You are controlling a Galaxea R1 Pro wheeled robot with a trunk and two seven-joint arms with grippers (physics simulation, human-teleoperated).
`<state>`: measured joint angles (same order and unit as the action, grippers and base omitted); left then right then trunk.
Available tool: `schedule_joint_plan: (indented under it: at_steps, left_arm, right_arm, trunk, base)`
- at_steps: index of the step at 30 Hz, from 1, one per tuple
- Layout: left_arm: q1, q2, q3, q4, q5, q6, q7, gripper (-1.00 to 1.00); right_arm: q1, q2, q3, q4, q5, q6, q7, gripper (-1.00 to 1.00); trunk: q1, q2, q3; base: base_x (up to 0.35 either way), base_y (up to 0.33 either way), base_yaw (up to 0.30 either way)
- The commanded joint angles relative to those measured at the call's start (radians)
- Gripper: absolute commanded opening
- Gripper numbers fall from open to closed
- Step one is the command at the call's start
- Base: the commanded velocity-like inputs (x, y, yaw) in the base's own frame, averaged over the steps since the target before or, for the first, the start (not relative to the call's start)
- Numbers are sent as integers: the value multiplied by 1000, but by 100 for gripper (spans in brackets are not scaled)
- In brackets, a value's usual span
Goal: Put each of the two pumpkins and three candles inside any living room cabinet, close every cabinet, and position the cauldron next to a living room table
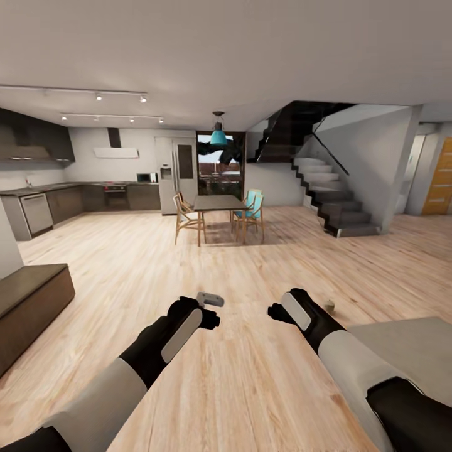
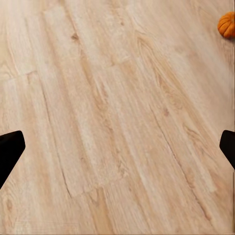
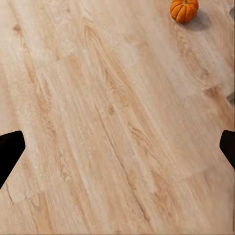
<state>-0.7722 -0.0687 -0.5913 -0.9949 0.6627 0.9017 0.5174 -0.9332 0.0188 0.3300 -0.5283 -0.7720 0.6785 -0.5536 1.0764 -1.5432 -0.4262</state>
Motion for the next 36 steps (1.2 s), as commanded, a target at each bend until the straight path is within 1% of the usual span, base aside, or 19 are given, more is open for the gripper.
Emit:
schedule_joint_plan:
  at_steps: [1, 4, 8, 14, 21, 23, 25, 30, 32, 33, 34, 35, 36]
  left_arm:
    - [-1, 0, -2, 1, 11, 1, 11, 100]
    - [-1, 0, -1, 4, 11, 1, 10, 100]
    - [-2, 0, 5, 20, 17, 0, 4, 100]
    - [-2, 0, 8, 55, 22, -7, -1, 100]
    - [-4, 0, 12, 123, 25, -36, -4, 100]
    - [-5, 0, 35, 132, 25, -39, -7, 100]
    - [-5, 0, 49, 134, 25, -40, -7, 100]
    - [-5, 1, 76, 138, 25, -41, -8, 100]
    - [-5, 2, 102, 138, 25, -40, -16, 100]
    - [-5, 2, 113, 139, 25, -40, -25, 100]
    - [-6, 3, 136, 147, 23, -39, -55, 100]
    - [-7, 4, 145, 156, 22, -38, -74, 100]
    - [-12, 8, 159, 183, 19, -37, -106, 100]
  right_arm:
    - [-1, -1, 6, -1, -10, 1, -9, 100]
    - [-1, 0, 6, -1, -10, 1, -9, 100]
    - [-1, 0, 6, -1, -10, 1, -9, 100]
    - [-1, 1, 7, -1, -10, 1, -9, 100]
    - [-1, 2, 7, -1, -10, 1, -9, 100]
    - [-1, 2, 7, -2, -11, 1, -9, 100]
    - [-1, 2, 7, -2, -11, 1, -9, 100]
    - [-1, 2, 7, -2, -12, 1, -9, 100]
    - [-1, 1, 7, -2, -12, 1, -9, 100]
    - [-1, 1, 7, -2, -12, 1, -9, 100]
    - [-1, 1, 7, -2, -12, 1, -9, 100]
    - [-1, 1, 7, -2, -12, 1, -9, 100]
    - [-1, 1, 7, -2, -12, 1, -8, 100]
  trunk:
    - [0, -1, -1]
    - [0, -1, 1]
    - [0, -1, 2]
    - [0, -1, 2]
    - [0, -1, 3]
    - [0, -1, 3]
    - [0, -1, 3]
    - [0, -1, 3]
    - [0, -1, 3]
    - [0, -1, 3]
    - [0, -1, 3]
    - [0, -1, 3]
    - [0, -1, 3]
  base:
    - [0, -20, -271]
    - [10, -18, -235]
    - [109, -108, -107]
    - [212, -200, -22]
    - [236, -223, -3]
    - [242, -220, 0]
    - [276, -142, 0]
    - [311, -51, 0]
    - [324, -17, 0]
    - [326, -18, 0]
    - [320, -46, 0]
    - [312, -66, 0]
    - [297, -89, 0]
